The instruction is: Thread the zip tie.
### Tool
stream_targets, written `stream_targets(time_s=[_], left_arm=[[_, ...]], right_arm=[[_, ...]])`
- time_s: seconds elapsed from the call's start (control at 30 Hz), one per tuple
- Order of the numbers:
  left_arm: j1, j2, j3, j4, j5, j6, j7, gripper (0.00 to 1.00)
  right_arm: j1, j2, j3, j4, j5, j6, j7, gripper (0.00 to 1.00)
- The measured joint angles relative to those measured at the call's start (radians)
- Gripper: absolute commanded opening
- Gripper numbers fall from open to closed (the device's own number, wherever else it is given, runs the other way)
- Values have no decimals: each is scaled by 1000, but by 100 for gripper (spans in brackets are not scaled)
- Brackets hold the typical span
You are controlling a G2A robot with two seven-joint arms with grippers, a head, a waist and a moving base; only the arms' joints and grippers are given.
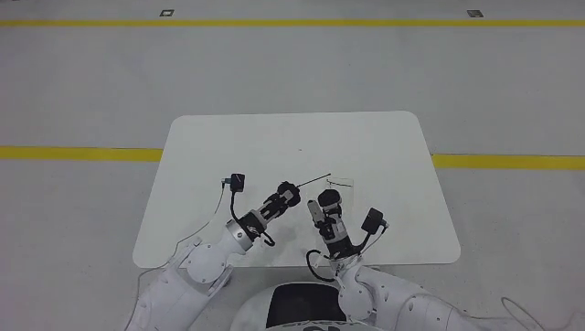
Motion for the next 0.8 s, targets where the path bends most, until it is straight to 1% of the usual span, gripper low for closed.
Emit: stream_targets(time_s=[0.07, 0.1, 0.13, 0.17, 0.2, 0.23, 0.3, 0.37, 0.43, 0.5, 0.6, 0.63, 0.7, 0.8], left_arm=[[0, 0, 0, 1, -1, 2, 1, 0], [-1, -1, 0, 1, -10, 12, 5, 0], [-2, -2, 1, 0, -24, 23, 5, 0], [-2, -3, 1, -3, -48, 33, 2, 0], [-1, -4, 0, -9, -97, 46, -12, 0], [0, -5, -4, -14, -140, 54, -29, 0], [0, -3, -16, -19, -227, 70, -76, 0], [0, -2, -25, -22, -291, 89, -116, 0], [0, 0, -33, -22, -355, 113, -159, 0], [-1, 1, -42, -21, -397, 143, -182, 0], [-6, 3, -55, -21, -425, 169, -188, 0], [-8, 3, -57, -25, -419, 166, -188, 0], [-13, 4, -57, -34, -397, 143, -196, 0], [-13, 4, -57, -34, -398, 146, -197, 0]], right_arm=[[0, 0, 0, 0, 0, 0, 0, 100], [1, 0, 5, 2, -8, 8, 2, 100], [0, 1, 15, 5, -29, 29, -3, 100], [-3, 2, 26, 10, -66, 65, -21, 100], [-10, 3, 38, 17, -134, 124, -58, 100], [-19, 4, 45, 21, -187, 161, -87, 100], [-36, 6, 64, 41, -278, 217, -145, 100], [-47, 5, 83, 62, -321, 254, -171, 100], [-52, 2, 103, 84, -356, 249, -196, 100], [-56, -1, 120, 107, -398, 247, -224, 100], [-60, -9, 152, 124, -456, 269, -243, 100], [-61, -10, 160, 124, -466, 274, -240, 100], [-62, -11, 163, 124, -469, 275, -239, 100], [-62, -10, 162, 124, -467, 275, -239, 100]])
